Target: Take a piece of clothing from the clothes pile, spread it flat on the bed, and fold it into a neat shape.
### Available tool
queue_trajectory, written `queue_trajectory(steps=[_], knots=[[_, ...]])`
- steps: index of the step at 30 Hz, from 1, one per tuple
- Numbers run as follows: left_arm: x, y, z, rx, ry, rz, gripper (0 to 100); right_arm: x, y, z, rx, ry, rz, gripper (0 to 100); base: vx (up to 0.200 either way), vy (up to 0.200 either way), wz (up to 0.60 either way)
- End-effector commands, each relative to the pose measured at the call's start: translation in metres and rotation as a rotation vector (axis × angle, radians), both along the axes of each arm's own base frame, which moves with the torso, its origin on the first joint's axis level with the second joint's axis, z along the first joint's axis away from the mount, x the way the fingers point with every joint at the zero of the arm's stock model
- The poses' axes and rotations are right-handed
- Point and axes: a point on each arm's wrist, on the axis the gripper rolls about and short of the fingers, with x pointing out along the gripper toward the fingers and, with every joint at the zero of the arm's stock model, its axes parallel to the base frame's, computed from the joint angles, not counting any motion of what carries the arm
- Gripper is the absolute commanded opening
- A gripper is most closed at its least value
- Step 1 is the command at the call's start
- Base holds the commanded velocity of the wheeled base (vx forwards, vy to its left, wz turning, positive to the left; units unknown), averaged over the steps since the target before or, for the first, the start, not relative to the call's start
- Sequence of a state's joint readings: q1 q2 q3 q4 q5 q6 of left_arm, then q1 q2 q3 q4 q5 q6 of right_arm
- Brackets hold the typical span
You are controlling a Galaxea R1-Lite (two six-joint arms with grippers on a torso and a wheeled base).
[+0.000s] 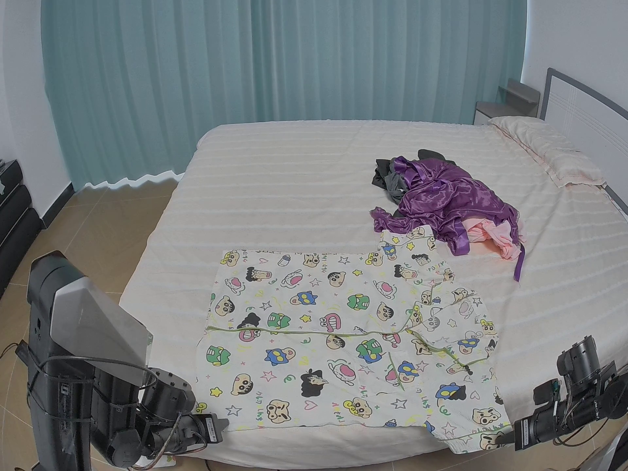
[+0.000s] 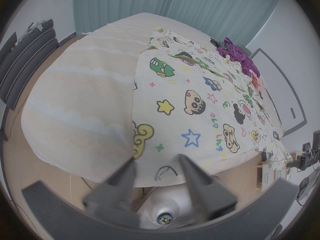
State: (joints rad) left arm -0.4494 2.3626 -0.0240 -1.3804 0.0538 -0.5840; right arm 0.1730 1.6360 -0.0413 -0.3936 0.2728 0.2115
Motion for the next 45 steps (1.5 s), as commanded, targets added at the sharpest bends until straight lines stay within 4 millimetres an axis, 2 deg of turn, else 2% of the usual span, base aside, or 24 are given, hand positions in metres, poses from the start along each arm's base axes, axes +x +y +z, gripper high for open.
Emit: queue_trajectory(steps=[1,11,18,28,32,38,41,42,45], knots=[[-0.002,0.000,-0.001,0.006,0.010,-0.001,0,0.000,0.000,0.000,0.000,0.002,0.000,0,0.000,0.000,0.00],[-0.006,0.006,0.004,0.062,0.005,0.045,0,-0.005,-0.001,0.001,-0.005,0.001,0.005,0,0.000,0.000,0.00],[-0.018,0.009,0.028,0.053,0.048,-0.009,0,-0.011,-0.002,-0.001,-0.016,0.016,0.014,0,0.000,0.000,0.00],[-0.026,0.009,0.029,0.076,0.098,-0.033,0,-0.020,-0.003,-0.001,-0.044,0.042,0.077,0,0.000,0.000,0.00],[-0.024,0.008,0.033,0.064,0.075,-0.035,0,-0.018,-0.003,0.001,-0.043,0.028,0.084,0,0.000,0.000,0.00],[-0.011,0.006,0.052,0.005,-0.044,-0.011,0,-0.005,-0.001,0.008,-0.026,-0.033,0.075,0,0.000,0.000,0.00],[0.008,0.003,0.074,-0.031,-0.124,0.020,0,0.012,0.002,0.018,-0.003,-0.095,0.037,0,0.000,0.000,0.00],[0.009,0.003,0.076,-0.032,-0.127,0.023,0,0.013,0.002,0.019,-0.002,-0.102,0.034,0,0.000,0.000,0.00],[0.024,0.002,0.098,-0.033,-0.120,0.049,0,0.025,0.004,0.029,0.022,-0.153,0.005,0,0.000,0.000,0.00]])
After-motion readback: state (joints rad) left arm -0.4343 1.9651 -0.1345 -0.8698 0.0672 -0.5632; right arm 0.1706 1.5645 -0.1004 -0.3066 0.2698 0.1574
